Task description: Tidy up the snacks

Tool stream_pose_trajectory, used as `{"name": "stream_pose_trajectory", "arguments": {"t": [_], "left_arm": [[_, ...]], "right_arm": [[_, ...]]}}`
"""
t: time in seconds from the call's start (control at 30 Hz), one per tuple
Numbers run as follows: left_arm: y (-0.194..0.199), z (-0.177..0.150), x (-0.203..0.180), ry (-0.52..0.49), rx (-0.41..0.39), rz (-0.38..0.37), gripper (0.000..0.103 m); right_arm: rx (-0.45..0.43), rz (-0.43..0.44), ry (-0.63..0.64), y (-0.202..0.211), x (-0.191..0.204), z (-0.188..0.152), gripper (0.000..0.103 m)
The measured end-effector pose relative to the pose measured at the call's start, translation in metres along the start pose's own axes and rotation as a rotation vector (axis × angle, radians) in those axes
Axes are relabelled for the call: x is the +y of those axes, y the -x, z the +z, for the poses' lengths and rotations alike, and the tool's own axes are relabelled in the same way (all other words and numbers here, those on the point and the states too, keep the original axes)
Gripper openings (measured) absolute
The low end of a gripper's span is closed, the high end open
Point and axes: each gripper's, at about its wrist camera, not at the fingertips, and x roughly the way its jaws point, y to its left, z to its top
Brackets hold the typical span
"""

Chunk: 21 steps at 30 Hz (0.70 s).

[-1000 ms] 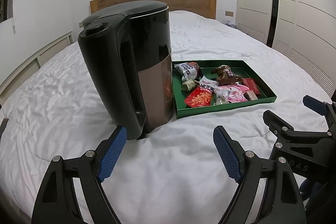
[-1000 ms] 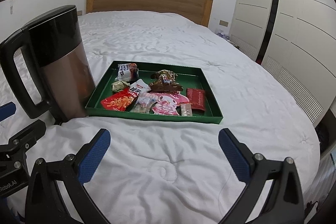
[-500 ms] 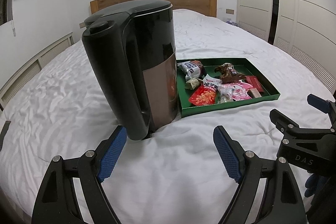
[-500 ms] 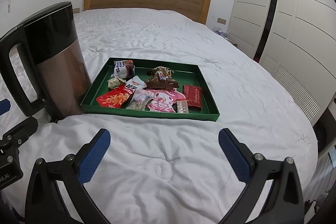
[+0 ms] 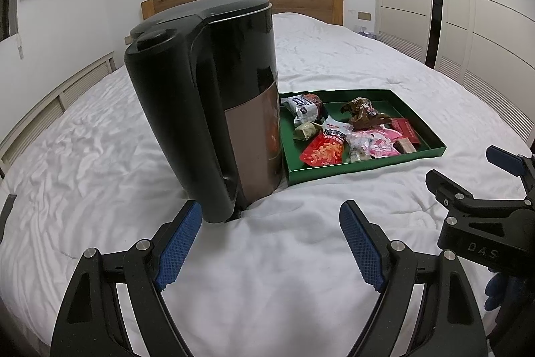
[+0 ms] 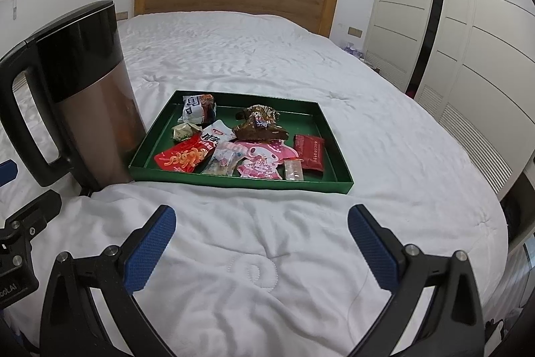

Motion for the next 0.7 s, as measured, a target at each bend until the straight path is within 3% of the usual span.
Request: {"name": "stream_pose_trajectory", "arguments": {"t": [0.7], "left_arm": [[0.012, 0.013, -0.006, 0.0, -0.034, -0.014, 0.081]], "right_arm": [[-0.028, -0.011, 0.006, 0.008, -0.004, 0.013, 0.103]]}}
